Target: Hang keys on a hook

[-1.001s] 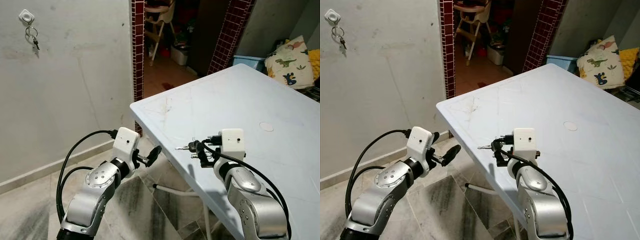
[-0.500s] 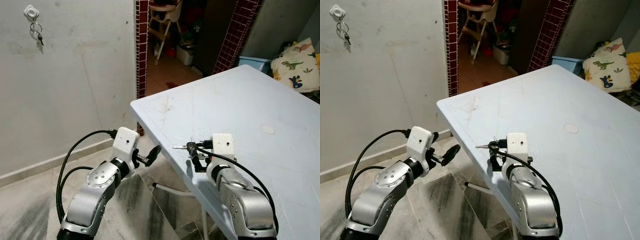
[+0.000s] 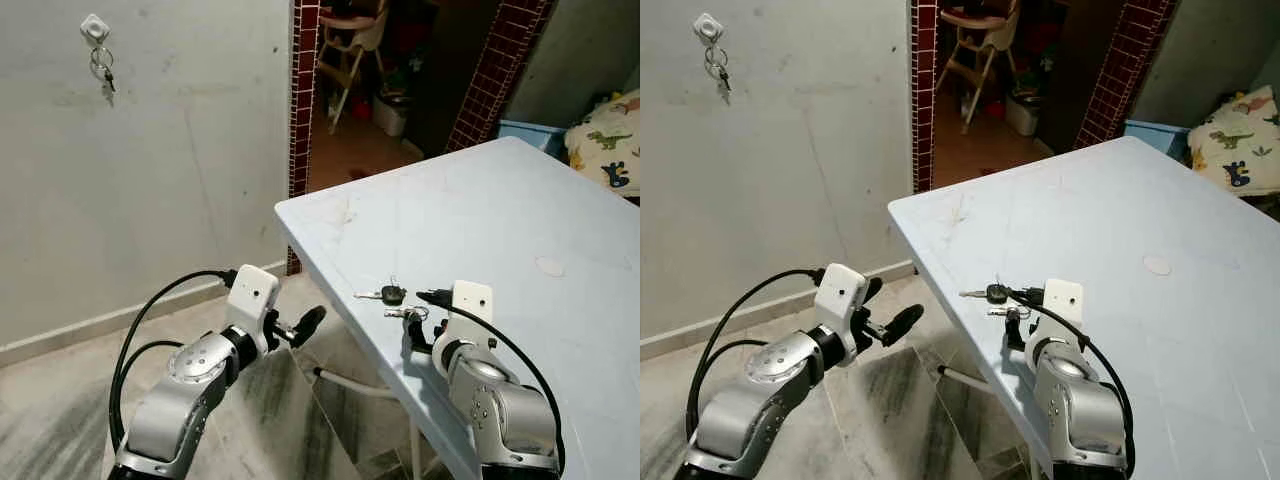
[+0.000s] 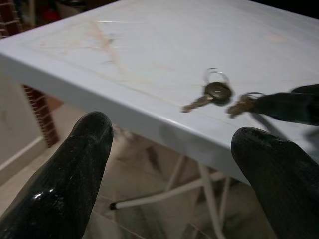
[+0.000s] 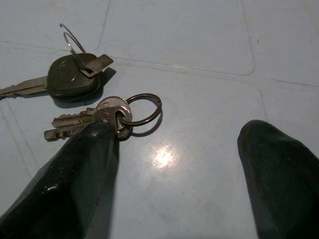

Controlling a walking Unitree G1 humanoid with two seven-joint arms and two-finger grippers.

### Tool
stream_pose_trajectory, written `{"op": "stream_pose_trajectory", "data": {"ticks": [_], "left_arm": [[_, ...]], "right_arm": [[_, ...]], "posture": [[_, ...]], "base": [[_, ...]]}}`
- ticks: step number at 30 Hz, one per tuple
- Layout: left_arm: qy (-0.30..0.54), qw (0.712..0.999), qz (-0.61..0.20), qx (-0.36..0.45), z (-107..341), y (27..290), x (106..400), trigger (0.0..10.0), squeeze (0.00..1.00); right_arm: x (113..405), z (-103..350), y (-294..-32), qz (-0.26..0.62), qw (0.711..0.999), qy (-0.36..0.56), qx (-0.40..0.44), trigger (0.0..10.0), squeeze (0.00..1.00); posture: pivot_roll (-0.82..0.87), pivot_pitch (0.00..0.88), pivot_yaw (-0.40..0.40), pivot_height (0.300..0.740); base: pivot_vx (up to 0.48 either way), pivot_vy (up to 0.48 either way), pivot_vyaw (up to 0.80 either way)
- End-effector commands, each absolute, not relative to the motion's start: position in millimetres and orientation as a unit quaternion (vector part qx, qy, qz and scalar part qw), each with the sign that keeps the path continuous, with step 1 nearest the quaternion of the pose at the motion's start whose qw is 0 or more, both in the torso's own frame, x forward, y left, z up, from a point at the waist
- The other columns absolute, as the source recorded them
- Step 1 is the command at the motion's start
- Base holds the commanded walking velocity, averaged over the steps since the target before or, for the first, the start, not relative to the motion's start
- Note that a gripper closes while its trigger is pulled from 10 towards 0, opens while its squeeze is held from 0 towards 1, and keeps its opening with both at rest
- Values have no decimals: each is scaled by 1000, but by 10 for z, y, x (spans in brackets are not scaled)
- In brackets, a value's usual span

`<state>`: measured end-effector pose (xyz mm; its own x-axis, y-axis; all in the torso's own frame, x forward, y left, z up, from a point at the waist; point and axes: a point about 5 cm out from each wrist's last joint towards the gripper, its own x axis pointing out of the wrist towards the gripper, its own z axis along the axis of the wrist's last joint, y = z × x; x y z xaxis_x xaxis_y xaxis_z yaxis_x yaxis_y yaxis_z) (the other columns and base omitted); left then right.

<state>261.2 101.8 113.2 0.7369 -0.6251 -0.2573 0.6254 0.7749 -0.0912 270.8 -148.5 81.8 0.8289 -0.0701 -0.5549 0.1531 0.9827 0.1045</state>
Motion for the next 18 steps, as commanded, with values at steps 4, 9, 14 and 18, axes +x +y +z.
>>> {"op": "stream_pose_trajectory", "data": {"ticks": [4,9,14,18], "left_arm": [[144,916,-374,2,1163,939,2557,10000,0],[172,897,-407,18,1076,924,2442,10000,0],[188,896,-403,23,1026,984,2422,10000,0],[190,894,-404,28,1018,992,2418,10000,0]], "right_arm": [[2712,796,-1381,-57,949,292,103,10000,0],[2760,846,-1337,-51,950,280,130,10000,0],[2832,898,-1290,-45,951,269,147,10000,0],[2855,874,-1257,-48,944,278,171,10000,0]], "posture": [[73,0,-76,740],[74,0,-73,740],[79,0,-74,740],[79,0,-74,740]], "base": [[0,0,0],[0,0,0],[0,0,0],[0,0,0]]}}
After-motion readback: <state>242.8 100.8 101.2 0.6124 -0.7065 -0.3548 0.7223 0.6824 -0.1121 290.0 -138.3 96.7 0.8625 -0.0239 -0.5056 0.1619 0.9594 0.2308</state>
